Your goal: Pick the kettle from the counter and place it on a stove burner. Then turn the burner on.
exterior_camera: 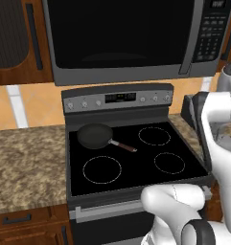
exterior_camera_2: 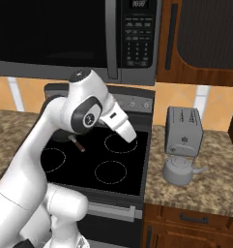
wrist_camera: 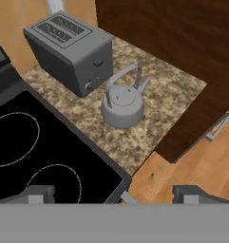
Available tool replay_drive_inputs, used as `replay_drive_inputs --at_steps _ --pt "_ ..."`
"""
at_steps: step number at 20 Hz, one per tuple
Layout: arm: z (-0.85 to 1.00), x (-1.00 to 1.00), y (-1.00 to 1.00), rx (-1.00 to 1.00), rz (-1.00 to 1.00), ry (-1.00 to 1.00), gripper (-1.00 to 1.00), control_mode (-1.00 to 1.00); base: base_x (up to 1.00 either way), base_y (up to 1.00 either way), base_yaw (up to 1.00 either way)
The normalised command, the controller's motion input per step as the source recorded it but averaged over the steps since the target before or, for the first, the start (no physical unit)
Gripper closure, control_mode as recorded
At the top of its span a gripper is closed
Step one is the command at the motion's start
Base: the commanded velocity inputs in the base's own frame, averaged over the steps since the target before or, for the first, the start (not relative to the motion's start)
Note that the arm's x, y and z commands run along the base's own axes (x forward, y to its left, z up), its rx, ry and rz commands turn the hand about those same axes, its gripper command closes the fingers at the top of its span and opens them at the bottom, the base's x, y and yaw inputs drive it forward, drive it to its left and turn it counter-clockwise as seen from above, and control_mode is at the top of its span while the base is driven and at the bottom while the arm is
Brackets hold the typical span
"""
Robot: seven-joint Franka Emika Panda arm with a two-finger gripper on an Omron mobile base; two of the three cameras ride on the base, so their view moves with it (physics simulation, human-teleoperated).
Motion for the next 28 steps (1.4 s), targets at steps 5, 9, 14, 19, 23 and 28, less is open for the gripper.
replay_drive_inputs --at_steps 5,9,14,19,23,28 --pt "0.07 0.0 -1.0 0.13 -0.52 0.03 -1.0 -1.0 0.0 0.0 0.0" --pt "-0.13 0.0 -1.0 0.27 -0.32 0.0 -1.0 -1.0 0.0 0.0 0.0" --pt "-0.44 0.0 -1.0 0.36 -0.27 0.0 -1.0 -1.0 0.0 0.0 0.0" --pt "-0.31 0.17 -0.3 0.13 -0.08 0.0 -1.0 -1.0 0.0 0.0 0.0" --pt "-0.33 0.47 0.0 0.0 0.0 -0.01 -1.0 -1.0 0.0 0.0 0.0" --pt "-0.3 0.62 0.08 0.0 0.0 0.0 -1.0 -1.0 0.0 0.0 0.0"
